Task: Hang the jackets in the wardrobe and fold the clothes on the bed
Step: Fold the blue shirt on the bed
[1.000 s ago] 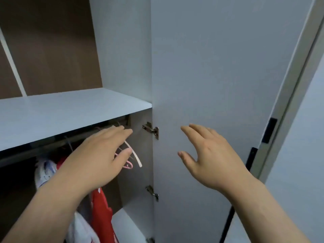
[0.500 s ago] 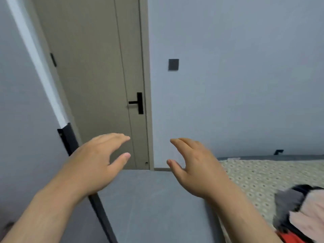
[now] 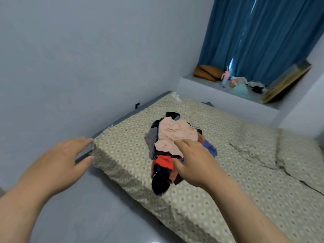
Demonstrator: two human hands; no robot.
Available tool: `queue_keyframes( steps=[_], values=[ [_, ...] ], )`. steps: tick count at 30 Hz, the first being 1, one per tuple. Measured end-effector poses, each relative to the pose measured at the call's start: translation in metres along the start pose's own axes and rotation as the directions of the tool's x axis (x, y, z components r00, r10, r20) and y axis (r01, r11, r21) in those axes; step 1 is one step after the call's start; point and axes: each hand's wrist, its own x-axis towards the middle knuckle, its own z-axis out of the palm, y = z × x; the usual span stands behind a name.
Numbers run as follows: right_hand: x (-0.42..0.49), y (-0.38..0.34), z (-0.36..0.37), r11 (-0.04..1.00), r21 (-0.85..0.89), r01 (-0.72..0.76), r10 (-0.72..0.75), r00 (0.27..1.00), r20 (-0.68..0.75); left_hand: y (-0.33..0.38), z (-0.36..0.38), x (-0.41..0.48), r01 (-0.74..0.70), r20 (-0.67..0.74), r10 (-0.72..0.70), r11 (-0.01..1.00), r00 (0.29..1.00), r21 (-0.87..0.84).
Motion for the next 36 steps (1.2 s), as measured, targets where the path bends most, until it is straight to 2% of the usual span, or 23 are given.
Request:
queue_keyframes(
  steps=[5, 8, 11, 18, 23, 32, 36],
  values=[
    [-0.047, 0.080, -0.007, 0.979, -0.020, -0.202, 0.203, 0.979, 0.010, 0.066, 0.057, 0.043, -0.167, 0.143, 0.181, 0.980, 0.973, -0.109],
    [-0.070, 0.127, -0.015, 0.956, -0.005, -0.294, 0.294, 0.956, -0.008, 0.118, 0.081, 0.060, -0.271, 0.163, 0.293, 0.952, 0.942, -0.144],
    [-0.085, 0.173, -0.021, 0.944, 0.020, -0.328, 0.329, 0.944, -0.019, 0.171, 0.102, 0.072, -0.319, 0.163, 0.345, 0.933, 0.924, -0.168],
    [-0.099, 0.290, -0.017, 0.942, 0.059, -0.330, 0.328, 0.944, 0.042, 0.271, 0.175, 0.078, -0.271, 0.251, 0.317, 0.941, 0.915, -0.201],
    [-0.101, 0.359, 0.001, 0.931, 0.104, -0.351, 0.339, 0.934, 0.112, 0.318, 0.227, 0.083, -0.219, 0.342, 0.284, 0.952, 0.896, -0.216],
    [-0.019, 0.430, 0.047, 0.928, 0.117, -0.354, 0.323, 0.920, 0.221, 0.330, 0.306, 0.158, -0.110, 0.424, 0.196, 0.969, 0.884, -0.219],
    [0.040, 0.446, 0.057, 0.933, 0.110, -0.342, 0.301, 0.912, 0.278, 0.329, 0.333, 0.206, -0.029, 0.424, 0.155, 0.957, 0.892, -0.288]
  ],
)
